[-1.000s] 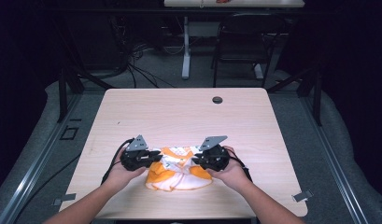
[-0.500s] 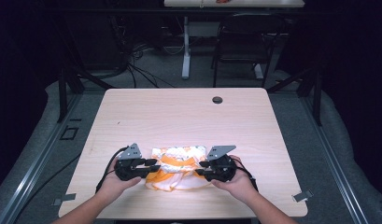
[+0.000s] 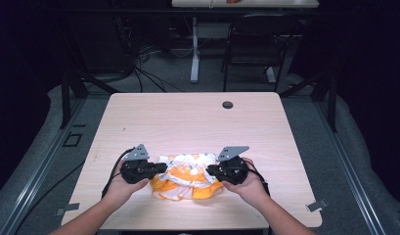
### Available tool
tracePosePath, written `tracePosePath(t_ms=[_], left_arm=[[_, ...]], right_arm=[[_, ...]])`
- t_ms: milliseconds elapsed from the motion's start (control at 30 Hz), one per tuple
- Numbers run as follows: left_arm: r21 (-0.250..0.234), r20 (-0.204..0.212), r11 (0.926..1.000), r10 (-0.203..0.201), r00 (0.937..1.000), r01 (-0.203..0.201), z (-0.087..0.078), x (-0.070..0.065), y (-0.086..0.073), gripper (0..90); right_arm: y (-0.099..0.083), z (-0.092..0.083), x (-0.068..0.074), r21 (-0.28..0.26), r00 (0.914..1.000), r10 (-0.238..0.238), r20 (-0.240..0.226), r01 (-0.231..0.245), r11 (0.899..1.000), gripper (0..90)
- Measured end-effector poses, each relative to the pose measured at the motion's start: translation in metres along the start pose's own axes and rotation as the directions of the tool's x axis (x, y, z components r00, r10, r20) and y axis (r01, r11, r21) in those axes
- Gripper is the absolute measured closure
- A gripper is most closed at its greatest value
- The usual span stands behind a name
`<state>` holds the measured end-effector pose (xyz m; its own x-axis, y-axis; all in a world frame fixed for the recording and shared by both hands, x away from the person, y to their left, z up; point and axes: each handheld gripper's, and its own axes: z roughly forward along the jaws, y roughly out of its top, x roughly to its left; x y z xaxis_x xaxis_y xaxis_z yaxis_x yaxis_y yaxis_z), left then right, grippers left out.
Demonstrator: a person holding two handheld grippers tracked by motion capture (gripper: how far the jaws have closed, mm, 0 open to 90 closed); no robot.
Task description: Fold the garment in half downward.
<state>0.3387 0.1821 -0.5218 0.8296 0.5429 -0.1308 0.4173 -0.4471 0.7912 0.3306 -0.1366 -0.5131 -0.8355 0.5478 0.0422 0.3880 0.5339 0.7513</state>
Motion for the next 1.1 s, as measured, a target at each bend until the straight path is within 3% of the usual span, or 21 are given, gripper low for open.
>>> tracePosePath(t_ms=[133,267,400,600,967,1100], left_arm=[[0.013,-0.001,0.9998,-0.016,0.9999,0.016,0.007,0.0,-0.002,87.3],[0.024,0.01,0.9997,-0.005,0.9999,0.005,0.008,-0.004,-0.004,88.0],[0.039,0.028,0.9992,0.006,0.9996,-0.008,0.007,-0.009,-0.011,88.2],[0.06,0.044,0.9982,-0.007,0.999,0.004,0.007,-0.013,-0.024,88.3],[0.084,0.037,0.9964,-0.018,0.9992,0.015,0.011,-0.015,-0.044,88.0],[0.099,0.027,0.9951,-0.003,0.9996,0.0,0.014,-0.016,-0.049,86.9]], right_arm=[[-0.002,0.011,-0.002,0.021,1.0,0.007,0.003,-0.007,1.0,83.4],[-0.004,0.02,0.0,0.034,0.9999,0.009,-0.007,-0.008,0.999,83.7],[-0.006,0.021,0.004,0.049,0.9996,-0.001,-0.03,0.002,0.999,83.9],[-0.013,0.019,0.016,0.049,0.9978,-0.021,-0.063,0.024,0.998,83.8],[-0.03,0.024,0.028,0.08,0.9939,-0.029,-0.107,0.038,0.996,83.7],[-0.037,0.029,0.031,0.1,0.9927,-0.026,-0.118,0.038,0.994,83.7]])
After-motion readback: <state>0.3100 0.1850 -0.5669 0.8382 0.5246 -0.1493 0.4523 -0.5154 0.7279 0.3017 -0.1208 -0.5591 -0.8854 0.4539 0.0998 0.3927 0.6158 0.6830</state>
